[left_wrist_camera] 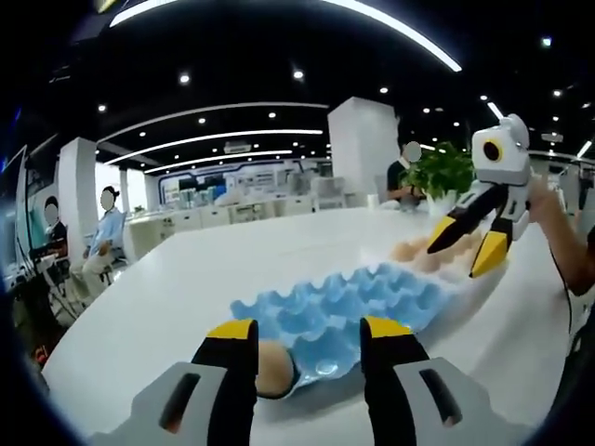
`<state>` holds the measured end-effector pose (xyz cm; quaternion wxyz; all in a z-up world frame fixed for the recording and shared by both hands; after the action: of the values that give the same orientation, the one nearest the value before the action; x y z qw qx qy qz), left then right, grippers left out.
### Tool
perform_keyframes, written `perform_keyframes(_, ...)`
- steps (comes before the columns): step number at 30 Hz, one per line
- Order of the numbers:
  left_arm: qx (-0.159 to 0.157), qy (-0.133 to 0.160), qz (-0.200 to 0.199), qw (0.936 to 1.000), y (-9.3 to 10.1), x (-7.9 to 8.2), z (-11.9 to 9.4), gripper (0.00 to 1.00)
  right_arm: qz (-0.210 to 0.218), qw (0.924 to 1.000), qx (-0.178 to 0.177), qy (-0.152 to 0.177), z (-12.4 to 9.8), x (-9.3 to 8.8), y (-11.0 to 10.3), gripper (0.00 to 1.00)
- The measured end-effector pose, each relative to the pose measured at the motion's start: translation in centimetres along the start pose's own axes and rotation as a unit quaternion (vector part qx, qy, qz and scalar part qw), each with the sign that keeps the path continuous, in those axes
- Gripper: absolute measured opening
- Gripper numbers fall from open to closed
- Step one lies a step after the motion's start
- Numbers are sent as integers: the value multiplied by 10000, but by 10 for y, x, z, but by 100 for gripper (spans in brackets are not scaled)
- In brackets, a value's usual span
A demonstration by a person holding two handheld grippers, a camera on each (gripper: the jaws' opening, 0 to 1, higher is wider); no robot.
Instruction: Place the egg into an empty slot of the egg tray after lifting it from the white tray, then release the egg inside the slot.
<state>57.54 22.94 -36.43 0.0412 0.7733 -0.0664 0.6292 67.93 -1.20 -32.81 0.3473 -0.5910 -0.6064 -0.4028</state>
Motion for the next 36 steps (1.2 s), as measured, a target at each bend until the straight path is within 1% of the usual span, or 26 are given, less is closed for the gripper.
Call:
perform_keyframes(11,-156,24,99,9998,14,5,1,45,64,9998,-197,-80,-18,-15,5,37)
perform_keyframes(14,-178,8,200,9996,18,6,2,50,87,9996,-245,-99,-23,-18,7,37)
perform_keyframes(16,-198,-57,262,9994,20,5,3,51,94,9995,-279,-131,-27,-22,7,37)
perform_keyframes(18,-272,-71,278,9992,23,5,3,51,113,9993,-319,-176,-31,-25,11,37)
perform_keyframes(22,-371,-117,304,9988,28,5,5,52,148,9987,-410,-249,-37,-31,28,38)
perform_keyframes(23,-375,-117,304,9988,29,5,5,52,151,9986,-435,-270,-40,-34,24,38)
perform_keyframes(27,-433,-167,295,9985,29,4,7,52,262,9979,-539,-225,-50,-40,18,37)
perform_keyframes(31,-424,-173,316,9985,29,3,6,53,336,9970,-644,-259,-58,-47,15,37)
perform_keyframes(36,-438,-191,329,9983,30,3,7,53,316,9962,-727,-362,-62,-53,14,37)
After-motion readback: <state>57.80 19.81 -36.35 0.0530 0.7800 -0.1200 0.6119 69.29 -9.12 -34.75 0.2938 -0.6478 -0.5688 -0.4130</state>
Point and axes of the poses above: the point that each gripper's makers call its tool centre point, and the gripper's own axes: z roughly forward along the fingers, y roughly to its right, x roughly out of its top, the point moved 10 cm from there along -z, roughly backward along the fingers, and after that the axes turned 2 degrees about -z, right-handed, at the moved point
